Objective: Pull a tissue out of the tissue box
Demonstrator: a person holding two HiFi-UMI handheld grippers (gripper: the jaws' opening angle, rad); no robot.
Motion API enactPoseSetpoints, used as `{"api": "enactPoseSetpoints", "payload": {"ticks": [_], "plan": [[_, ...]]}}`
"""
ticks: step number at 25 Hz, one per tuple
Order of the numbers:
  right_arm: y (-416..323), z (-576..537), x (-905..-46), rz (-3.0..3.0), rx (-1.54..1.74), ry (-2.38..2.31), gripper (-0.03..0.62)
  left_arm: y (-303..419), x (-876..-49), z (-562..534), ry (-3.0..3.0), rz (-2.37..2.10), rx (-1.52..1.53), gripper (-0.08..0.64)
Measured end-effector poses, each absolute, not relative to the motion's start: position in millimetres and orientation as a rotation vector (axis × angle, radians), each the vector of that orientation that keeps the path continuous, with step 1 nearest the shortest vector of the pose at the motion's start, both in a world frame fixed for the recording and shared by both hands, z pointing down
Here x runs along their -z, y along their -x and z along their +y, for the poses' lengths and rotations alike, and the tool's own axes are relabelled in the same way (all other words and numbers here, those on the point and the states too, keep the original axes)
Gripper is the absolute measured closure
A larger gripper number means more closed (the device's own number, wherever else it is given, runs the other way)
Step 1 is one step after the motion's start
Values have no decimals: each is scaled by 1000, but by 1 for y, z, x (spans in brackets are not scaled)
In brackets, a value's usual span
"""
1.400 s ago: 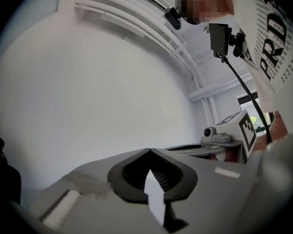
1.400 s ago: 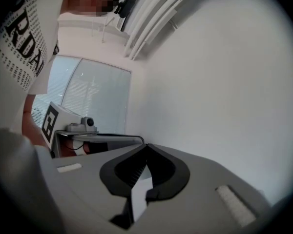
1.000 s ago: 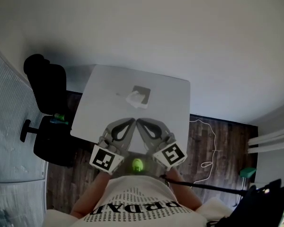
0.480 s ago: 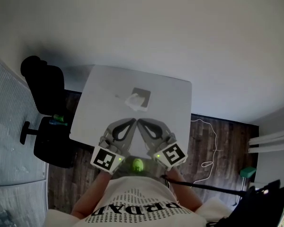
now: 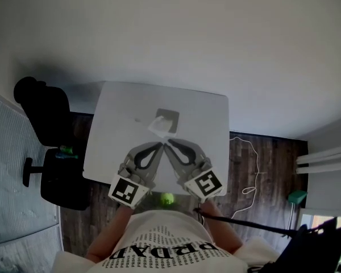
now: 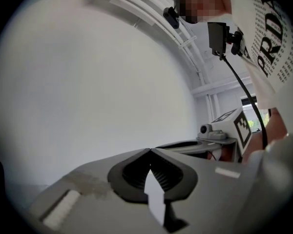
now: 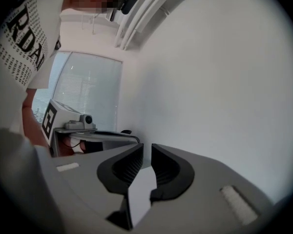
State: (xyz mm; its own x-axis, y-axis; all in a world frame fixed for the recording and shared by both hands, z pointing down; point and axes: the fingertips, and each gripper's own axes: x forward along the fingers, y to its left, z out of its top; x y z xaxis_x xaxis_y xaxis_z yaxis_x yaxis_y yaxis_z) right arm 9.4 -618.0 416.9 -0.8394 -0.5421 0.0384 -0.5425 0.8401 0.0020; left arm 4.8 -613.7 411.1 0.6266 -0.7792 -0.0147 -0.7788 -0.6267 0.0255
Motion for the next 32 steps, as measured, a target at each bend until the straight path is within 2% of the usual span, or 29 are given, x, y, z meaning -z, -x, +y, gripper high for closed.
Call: {"api": "enactPoseSetpoints", "payload": {"ticks": [7,32], "plan": [[6,-642,-448,-2890,-43,-877,510,18,-434,-636,-2780,-1327,10,566],[24,-709,-615,-2573,-122,-884,481,48,-563,-687,-2667,-1236,-41,566]]}}
